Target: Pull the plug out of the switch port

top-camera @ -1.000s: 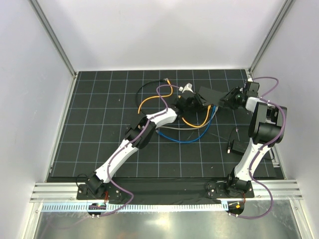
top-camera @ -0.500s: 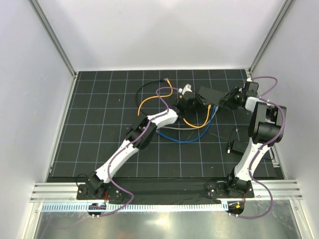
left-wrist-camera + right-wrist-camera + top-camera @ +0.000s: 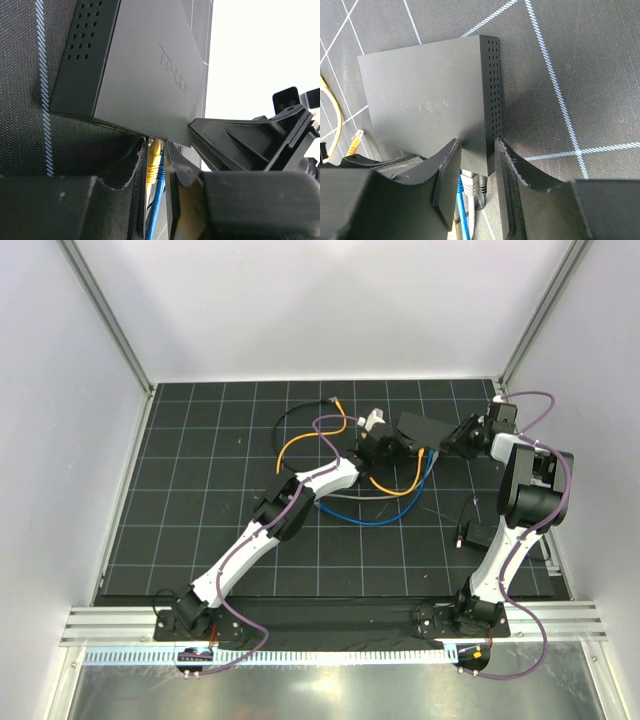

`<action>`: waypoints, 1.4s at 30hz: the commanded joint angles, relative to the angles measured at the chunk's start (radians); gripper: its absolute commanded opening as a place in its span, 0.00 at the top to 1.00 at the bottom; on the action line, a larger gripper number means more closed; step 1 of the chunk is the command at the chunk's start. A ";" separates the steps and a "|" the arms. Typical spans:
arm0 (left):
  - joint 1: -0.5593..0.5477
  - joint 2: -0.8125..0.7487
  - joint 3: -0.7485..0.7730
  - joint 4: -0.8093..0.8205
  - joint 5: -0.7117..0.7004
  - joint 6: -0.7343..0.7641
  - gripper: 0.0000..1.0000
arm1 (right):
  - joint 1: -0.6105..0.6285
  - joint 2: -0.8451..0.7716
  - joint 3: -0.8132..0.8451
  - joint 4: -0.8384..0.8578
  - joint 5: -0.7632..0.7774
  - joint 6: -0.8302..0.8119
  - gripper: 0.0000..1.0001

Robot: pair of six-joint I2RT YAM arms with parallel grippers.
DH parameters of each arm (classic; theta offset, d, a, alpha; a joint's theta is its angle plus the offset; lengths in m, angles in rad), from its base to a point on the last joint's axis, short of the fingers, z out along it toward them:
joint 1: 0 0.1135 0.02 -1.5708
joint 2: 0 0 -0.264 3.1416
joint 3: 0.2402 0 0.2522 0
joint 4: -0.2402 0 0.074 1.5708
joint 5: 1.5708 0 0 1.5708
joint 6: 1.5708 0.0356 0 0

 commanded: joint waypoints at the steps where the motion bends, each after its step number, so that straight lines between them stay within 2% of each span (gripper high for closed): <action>1: -0.006 0.034 -0.014 -0.012 -0.033 0.018 0.94 | 0.017 0.002 0.040 -0.007 -0.012 -0.008 0.60; 5: -0.009 0.042 -0.034 0.060 -0.030 0.021 0.90 | 0.017 0.007 0.044 -0.008 -0.016 -0.005 0.60; 12: -0.009 0.051 -0.023 0.036 -0.008 0.008 0.86 | 0.017 0.005 0.043 -0.011 -0.021 -0.005 0.61; 17: -0.008 0.057 -0.002 -0.026 -0.016 -0.010 0.95 | 0.021 0.011 0.049 -0.020 -0.018 -0.013 0.61; 18: -0.008 0.060 0.000 -0.027 -0.014 -0.010 1.00 | 0.023 0.013 0.054 -0.021 -0.015 -0.015 0.61; 23: -0.006 0.057 0.011 -0.081 -0.007 0.022 1.00 | 0.028 0.019 0.063 -0.034 0.002 -0.018 0.61; 30: -0.002 0.057 0.011 -0.060 0.123 0.042 1.00 | 0.031 0.041 0.074 -0.019 0.008 0.018 0.62; 32: 0.004 0.028 -0.040 -0.049 0.153 0.045 1.00 | 0.031 0.048 0.077 -0.019 0.010 0.018 0.62; 34: 0.012 -0.010 -0.174 0.052 0.164 0.044 1.00 | 0.031 0.051 0.086 -0.033 0.016 0.013 0.62; 37: 0.026 -0.070 -0.251 0.117 0.171 0.070 1.00 | 0.031 0.045 0.081 -0.031 0.019 0.012 0.62; 42: 0.035 -0.064 -0.217 0.121 0.213 0.088 1.00 | 0.031 0.047 0.081 -0.034 0.019 0.013 0.62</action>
